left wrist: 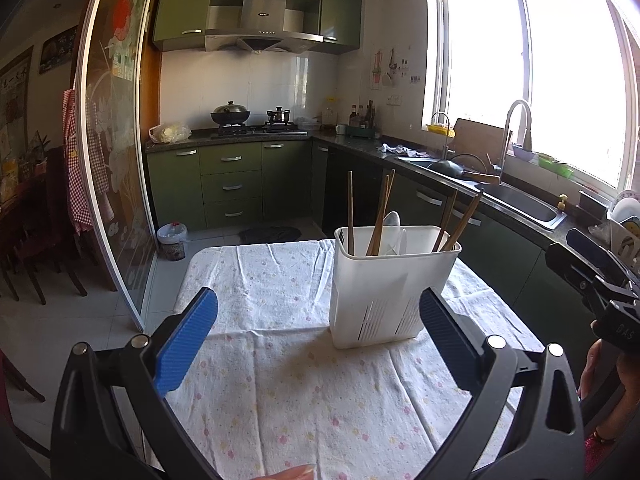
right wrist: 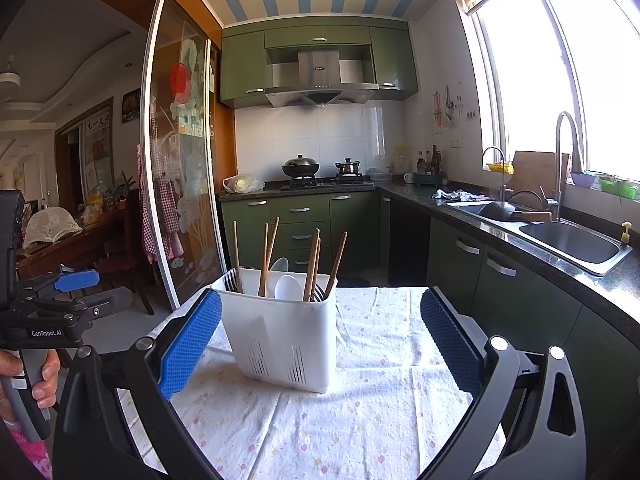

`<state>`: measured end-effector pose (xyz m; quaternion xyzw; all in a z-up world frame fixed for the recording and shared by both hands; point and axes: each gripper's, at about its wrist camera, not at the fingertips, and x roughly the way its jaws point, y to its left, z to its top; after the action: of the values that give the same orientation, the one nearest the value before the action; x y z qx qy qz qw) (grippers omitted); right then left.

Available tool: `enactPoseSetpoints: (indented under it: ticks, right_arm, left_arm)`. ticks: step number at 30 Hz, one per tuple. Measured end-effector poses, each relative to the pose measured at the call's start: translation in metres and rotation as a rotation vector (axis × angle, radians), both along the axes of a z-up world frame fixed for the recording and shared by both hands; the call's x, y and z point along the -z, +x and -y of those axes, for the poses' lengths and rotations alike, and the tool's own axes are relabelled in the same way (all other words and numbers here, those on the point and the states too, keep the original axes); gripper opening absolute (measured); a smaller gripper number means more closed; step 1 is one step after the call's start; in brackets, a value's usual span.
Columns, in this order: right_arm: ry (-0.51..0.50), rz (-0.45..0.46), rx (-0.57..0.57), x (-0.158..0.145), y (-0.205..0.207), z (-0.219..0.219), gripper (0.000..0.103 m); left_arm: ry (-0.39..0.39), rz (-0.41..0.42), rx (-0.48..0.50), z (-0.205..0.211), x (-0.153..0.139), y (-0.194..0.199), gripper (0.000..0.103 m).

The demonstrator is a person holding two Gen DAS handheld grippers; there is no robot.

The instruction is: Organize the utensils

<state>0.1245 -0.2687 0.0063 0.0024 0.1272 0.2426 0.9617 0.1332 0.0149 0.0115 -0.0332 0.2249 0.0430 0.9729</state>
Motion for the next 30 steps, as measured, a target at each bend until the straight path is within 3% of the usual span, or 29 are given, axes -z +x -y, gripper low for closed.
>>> enactPoseSetpoints:
  ticks: [30]
  right_arm:
    - [-0.004, 0.001, -0.003, 0.0002, 0.0006, -0.0011, 0.098]
  left_arm:
    - [-0.053, 0.001, 0.024, -0.0027, -0.0058, -0.0034, 0.096]
